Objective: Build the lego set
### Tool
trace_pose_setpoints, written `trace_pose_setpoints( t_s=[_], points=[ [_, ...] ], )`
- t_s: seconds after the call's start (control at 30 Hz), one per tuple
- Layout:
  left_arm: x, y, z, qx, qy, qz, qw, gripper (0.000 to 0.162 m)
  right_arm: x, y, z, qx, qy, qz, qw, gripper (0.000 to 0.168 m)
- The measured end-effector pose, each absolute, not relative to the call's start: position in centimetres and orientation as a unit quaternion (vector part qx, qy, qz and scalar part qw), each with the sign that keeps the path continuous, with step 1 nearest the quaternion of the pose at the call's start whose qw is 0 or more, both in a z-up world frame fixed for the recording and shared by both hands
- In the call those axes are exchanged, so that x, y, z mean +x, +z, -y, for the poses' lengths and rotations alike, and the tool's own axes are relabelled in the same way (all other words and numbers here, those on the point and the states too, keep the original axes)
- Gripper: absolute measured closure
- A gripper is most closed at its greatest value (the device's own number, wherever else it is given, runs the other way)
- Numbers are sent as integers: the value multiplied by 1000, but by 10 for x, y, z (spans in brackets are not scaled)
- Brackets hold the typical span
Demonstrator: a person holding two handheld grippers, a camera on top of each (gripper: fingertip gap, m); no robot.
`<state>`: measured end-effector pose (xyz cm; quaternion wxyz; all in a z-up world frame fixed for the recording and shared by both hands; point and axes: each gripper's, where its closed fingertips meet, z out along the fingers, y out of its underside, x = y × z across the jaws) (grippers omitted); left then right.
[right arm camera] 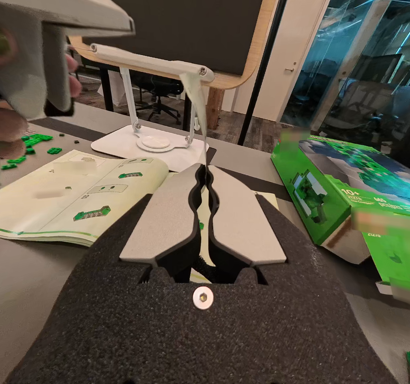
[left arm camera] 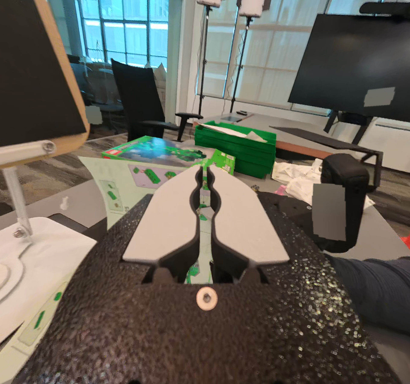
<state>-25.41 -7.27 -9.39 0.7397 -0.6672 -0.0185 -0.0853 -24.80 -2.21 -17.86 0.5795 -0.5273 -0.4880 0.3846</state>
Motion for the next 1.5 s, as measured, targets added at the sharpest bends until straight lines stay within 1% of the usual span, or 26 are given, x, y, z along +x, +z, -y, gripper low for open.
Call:
trace_pose_setpoints(
  t_s=[0.1, 0.2, 0.4, 0.47, 1.0, 1.03, 1.07, 1.1, 1.17, 1.2, 1.27, 1.33, 1.4, 1.43, 1.5],
  points=[
    [-264, -89, 83, -659, -74, 38, 747, 161, -249, -179, 24, -529, 393, 489, 571, 168],
    [-270, -88, 87, -657, -71, 51, 748, 162, -248, -179, 22, -549, 440, 464, 539, 168],
    [-272, -85, 90, -652, -79, 57, 752, 162, -248, -193, 6, -617, 573, 366, 397, 168],
    [-272, -85, 90, -651, -80, 58, 753, 162, -247, -197, -1, -628, 589, 345, 374, 168],
    [-257, -104, 66, -698, -83, 48, 710, 162, -243, -199, -14, -639, 601, 316, 361, 168],
    [-258, -106, 66, -704, -85, 54, 703, 160, -243, -196, -12, -630, 602, 324, 368, 168],
    [-259, -110, 65, -710, -93, 63, 695, 152, -244, -190, -7, -614, 605, 336, 381, 168],
    [-260, -113, 64, -715, -107, 75, 687, 140, -244, -183, -2, -594, 600, 356, 399, 168],
    [-260, -119, 62, -719, -158, 104, 669, 108, -246, -172, 15, -544, 569, 418, 453, 168],
    [-259, -121, 62, -716, -186, 118, 662, 95, -247, -170, 23, -523, 539, 450, 483, 168],
    [-262, -123, 63, -705, -228, 146, 655, 78, -250, -171, 39, -476, 469, 511, 541, 168],
    [-271, -126, 70, -698, -242, 177, 650, 70, -252, -172, 54, -420, 395, 564, 591, 168],
    [-281, -127, 80, -690, -249, 204, 648, 70, -254, -173, 69, -361, 337, 600, 629, 168],
    [-285, -127, 85, -685, -257, 215, 646, 71, -253, -173, 77, -332, 314, 612, 645, 168],
    [-288, -128, 95, -678, -282, 228, 639, 79, -253, -172, 87, -285, 271, 626, 673, 168]
  ],
)
